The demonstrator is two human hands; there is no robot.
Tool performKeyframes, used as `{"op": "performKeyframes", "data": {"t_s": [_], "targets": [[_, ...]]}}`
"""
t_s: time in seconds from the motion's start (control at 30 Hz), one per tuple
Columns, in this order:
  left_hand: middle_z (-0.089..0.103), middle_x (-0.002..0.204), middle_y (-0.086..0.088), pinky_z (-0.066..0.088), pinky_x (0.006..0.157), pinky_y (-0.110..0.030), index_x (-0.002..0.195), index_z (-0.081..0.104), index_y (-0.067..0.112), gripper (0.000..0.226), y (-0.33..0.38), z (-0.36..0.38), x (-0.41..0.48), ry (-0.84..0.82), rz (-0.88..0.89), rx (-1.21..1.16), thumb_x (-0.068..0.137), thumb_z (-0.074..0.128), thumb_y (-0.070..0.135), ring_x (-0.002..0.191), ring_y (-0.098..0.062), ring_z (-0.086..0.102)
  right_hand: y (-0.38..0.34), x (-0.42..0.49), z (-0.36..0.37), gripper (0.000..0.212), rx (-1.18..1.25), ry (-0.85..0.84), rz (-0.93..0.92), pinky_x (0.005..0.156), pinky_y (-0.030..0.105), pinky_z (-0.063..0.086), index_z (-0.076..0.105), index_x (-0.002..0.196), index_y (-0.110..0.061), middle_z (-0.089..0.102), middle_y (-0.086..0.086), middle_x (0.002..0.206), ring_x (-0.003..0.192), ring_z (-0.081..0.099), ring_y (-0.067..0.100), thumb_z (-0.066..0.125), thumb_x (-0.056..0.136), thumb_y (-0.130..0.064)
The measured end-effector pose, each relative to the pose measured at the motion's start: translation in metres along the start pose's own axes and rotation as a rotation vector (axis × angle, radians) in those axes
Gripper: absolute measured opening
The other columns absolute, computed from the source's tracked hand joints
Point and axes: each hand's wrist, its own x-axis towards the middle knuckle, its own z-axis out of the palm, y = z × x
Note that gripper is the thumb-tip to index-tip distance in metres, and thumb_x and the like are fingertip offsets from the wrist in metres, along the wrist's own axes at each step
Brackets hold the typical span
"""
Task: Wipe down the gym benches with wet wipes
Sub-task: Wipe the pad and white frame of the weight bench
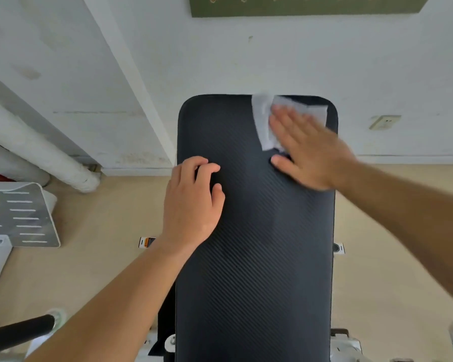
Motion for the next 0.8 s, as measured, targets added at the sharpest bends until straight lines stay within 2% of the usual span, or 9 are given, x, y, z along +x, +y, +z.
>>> {"op": "performKeyframes", "data": {"t_s": [0.07, 0.13, 0.2, 0.3, 0.4, 0.5, 0.6, 0.7, 0.8], "targets": [[0.052, 0.131, -0.003, 0.049, 0.095, -0.036, 0.121, 0.061, 0.016, 0.030, 0.007, 0.002, 0.006, 0.009, -0.005, -0.001, 0.091, 0.060, 0.023, 0.117, -0.025, 0.050, 0.013, -0.001, 0.001, 0.085, -0.014, 0.015, 0.078, 0.126, 0.044, 0.003, -0.015, 0.158, -0.013, -0.017, 0.007, 0.167, 0.154, -0.014, 0.021, 0.006, 0.095, -0.066], [0.053, 0.131, -0.002, 0.049, 0.094, -0.036, 0.121, 0.061, 0.016, 0.030, 0.013, 0.003, 0.006, 0.003, -0.007, -0.008, 0.091, 0.061, 0.022, 0.117, -0.025, 0.050, -0.008, -0.031, 0.024, 0.090, 0.010, 0.065, 0.119, 0.126, 0.047, 0.007, -0.007, 0.159, -0.007, -0.012, 0.011, 0.167, 0.155, -0.010, 0.026, 0.014, 0.095, -0.066], [0.053, 0.130, -0.002, 0.050, 0.094, -0.038, 0.120, 0.061, 0.016, 0.031, 0.017, 0.004, 0.001, -0.019, 0.020, 0.005, 0.090, 0.062, 0.021, 0.117, -0.025, 0.050, -0.044, -0.086, 0.055, 0.093, -0.012, 0.061, -0.004, 0.125, 0.050, 0.011, 0.002, 0.159, -0.004, -0.005, 0.015, 0.168, 0.155, -0.005, 0.031, 0.027, 0.095, -0.066], [0.054, 0.130, -0.004, 0.051, 0.092, -0.041, 0.118, 0.062, 0.015, 0.031, 0.023, 0.007, -0.010, -0.032, 0.045, 0.010, 0.088, 0.064, 0.019, 0.115, -0.027, 0.051, -0.095, -0.172, 0.091, 0.090, 0.006, -0.030, -0.255, 0.125, 0.045, 0.005, 0.013, 0.160, -0.008, 0.008, 0.011, 0.168, 0.155, 0.008, 0.028, 0.040, 0.094, -0.064], [0.055, 0.129, -0.005, 0.052, 0.090, -0.042, 0.118, 0.062, 0.014, 0.031, 0.033, 0.010, -0.010, -0.026, 0.060, 0.008, 0.088, 0.063, 0.020, 0.115, -0.028, 0.052, -0.074, -0.162, 0.089, 0.081, 0.011, -0.042, -0.353, 0.124, 0.043, 0.007, 0.012, 0.161, -0.013, 0.008, 0.006, 0.168, 0.155, 0.008, 0.023, 0.036, 0.098, -0.059], [0.054, 0.130, -0.004, 0.052, 0.092, -0.042, 0.119, 0.062, 0.016, 0.031, 0.045, 0.015, 0.001, -0.032, 0.056, 0.001, 0.089, 0.062, 0.023, 0.118, -0.027, 0.051, -0.019, -0.083, 0.049, 0.080, 0.035, 0.043, -0.081, 0.124, 0.050, 0.016, 0.003, 0.160, -0.011, 0.002, 0.011, 0.167, 0.155, 0.003, 0.028, 0.024, 0.099, -0.059], [0.053, 0.132, -0.003, 0.050, 0.096, -0.039, 0.120, 0.061, 0.018, 0.030, 0.056, 0.022, 0.012, -0.023, 0.029, -0.009, 0.091, 0.063, 0.024, 0.120, -0.025, 0.049, 0.025, -0.028, 0.018, 0.083, 0.035, 0.053, 0.104, 0.126, 0.045, 0.005, -0.017, 0.157, -0.013, -0.018, 0.008, 0.166, 0.153, -0.015, 0.022, 0.005, 0.095, -0.064], [0.053, 0.131, -0.003, 0.050, 0.094, -0.037, 0.120, 0.060, 0.017, 0.030, 0.064, 0.028, 0.013, -0.006, 0.031, -0.024, 0.091, 0.062, 0.024, 0.118, -0.024, 0.049, 0.020, -0.037, 0.027, 0.088, 0.144, 0.095, 0.190, 0.126, 0.041, 0.002, -0.014, 0.158, -0.009, -0.020, 0.009, 0.166, 0.153, -0.017, 0.023, 0.013, 0.096, -0.065], [0.053, 0.131, -0.003, 0.051, 0.095, -0.039, 0.120, 0.061, 0.017, 0.031, 0.067, 0.031, 0.004, -0.033, 0.065, -0.025, 0.091, 0.064, 0.024, 0.119, -0.025, 0.050, -0.021, -0.102, 0.064, 0.092, 0.227, 0.075, 0.231, 0.126, 0.048, 0.011, -0.006, 0.159, -0.003, -0.015, 0.016, 0.166, 0.154, -0.013, 0.030, 0.026, 0.096, -0.062]]}}
